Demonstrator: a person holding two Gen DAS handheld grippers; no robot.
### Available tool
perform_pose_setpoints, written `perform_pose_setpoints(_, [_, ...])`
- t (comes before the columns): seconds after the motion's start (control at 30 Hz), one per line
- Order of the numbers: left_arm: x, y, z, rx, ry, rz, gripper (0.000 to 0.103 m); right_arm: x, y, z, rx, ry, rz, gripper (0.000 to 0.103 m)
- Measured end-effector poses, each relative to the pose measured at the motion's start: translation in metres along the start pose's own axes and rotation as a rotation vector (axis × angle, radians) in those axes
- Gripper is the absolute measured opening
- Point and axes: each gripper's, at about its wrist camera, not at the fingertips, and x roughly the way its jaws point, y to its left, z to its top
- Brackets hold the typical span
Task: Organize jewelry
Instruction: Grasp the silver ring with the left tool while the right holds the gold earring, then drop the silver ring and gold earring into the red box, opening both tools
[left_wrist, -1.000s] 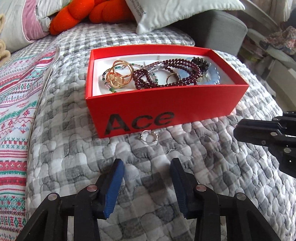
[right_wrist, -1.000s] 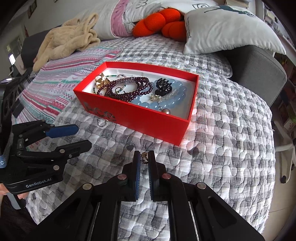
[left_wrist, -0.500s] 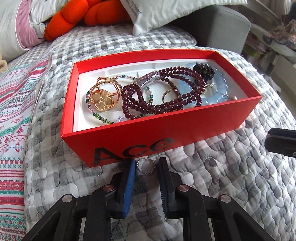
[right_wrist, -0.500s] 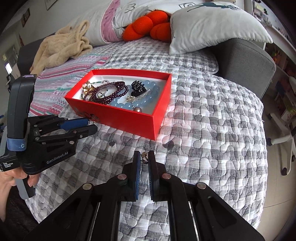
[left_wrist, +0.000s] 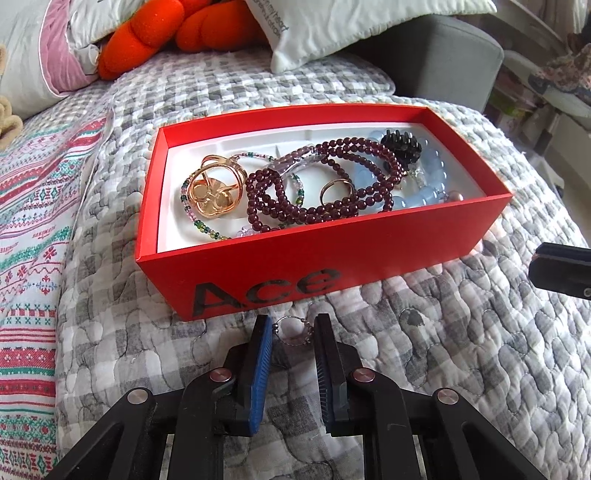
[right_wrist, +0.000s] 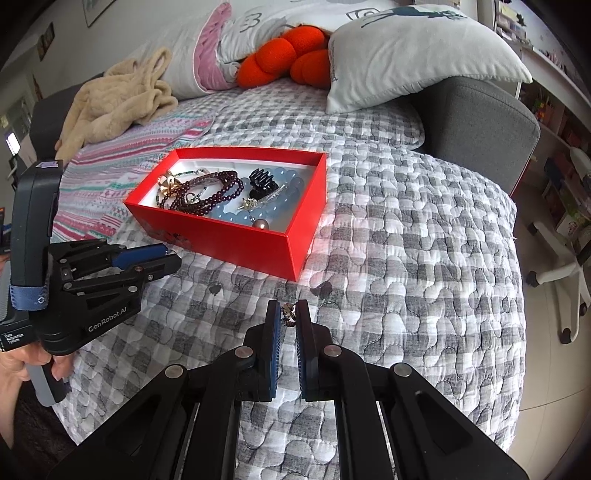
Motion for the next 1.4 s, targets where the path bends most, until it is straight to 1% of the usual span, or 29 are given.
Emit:
perform_pose_setpoints(0.1, [-0.009,0.001,0.002,-0.007,-0.016,-0.009,0.017,-0.003,0.001,0.003,-0.001,-0.007,0.004,0.008])
perform_pose_setpoints(0.27, [-0.028,0.003,0.004,-0.028,-0.051,-0.05,0.017,-0.004,0.003,0.012,-0.003,-0.021,0.007,0.008])
perform_pose_setpoints(0.4, [-0.039,0.006,0.006,-0.038,-0.078,-0.057,0.017,-0.003,0.006,0.02,0.001,-0.031,0.011,0.008])
perform_pose_setpoints(0.6, [-0.052,0.016,0.014,-0.088,-0.13,-0.068,0.017,0.003,0.012,0.034,0.015,-0.05,0.028,0.008])
perform_pose_setpoints(0.77, [-0.05,0.021,0.023,-0.121,-0.154,-0.066,0.017,0.008,0.018,0.046,0.029,-0.073,0.045,0.008])
perform_pose_setpoints(0.97, [-0.036,0.024,0.033,-0.169,-0.162,-0.067,0.017,0.016,0.017,0.058,0.067,-0.109,0.047,0.008])
perform_pose_setpoints(1.03, [-0.03,0.023,0.037,-0.168,-0.155,-0.069,0.018,0.018,0.013,0.06,0.094,-0.12,0.052,0.008])
perform_pose_setpoints(1.17, [-0.026,0.02,0.039,-0.163,-0.166,-0.055,0.019,0.02,0.006,0.064,0.116,-0.129,0.054,0.008])
perform_pose_setpoints(1.27, [-0.027,0.021,0.039,-0.172,-0.163,-0.054,0.022,0.023,0.0,0.064,0.127,-0.124,0.05,0.008])
perform_pose_setpoints(1.4, [-0.035,0.022,0.036,-0.187,-0.174,-0.043,0.034,0.024,-0.004,0.062,0.124,-0.116,0.041,0.008])
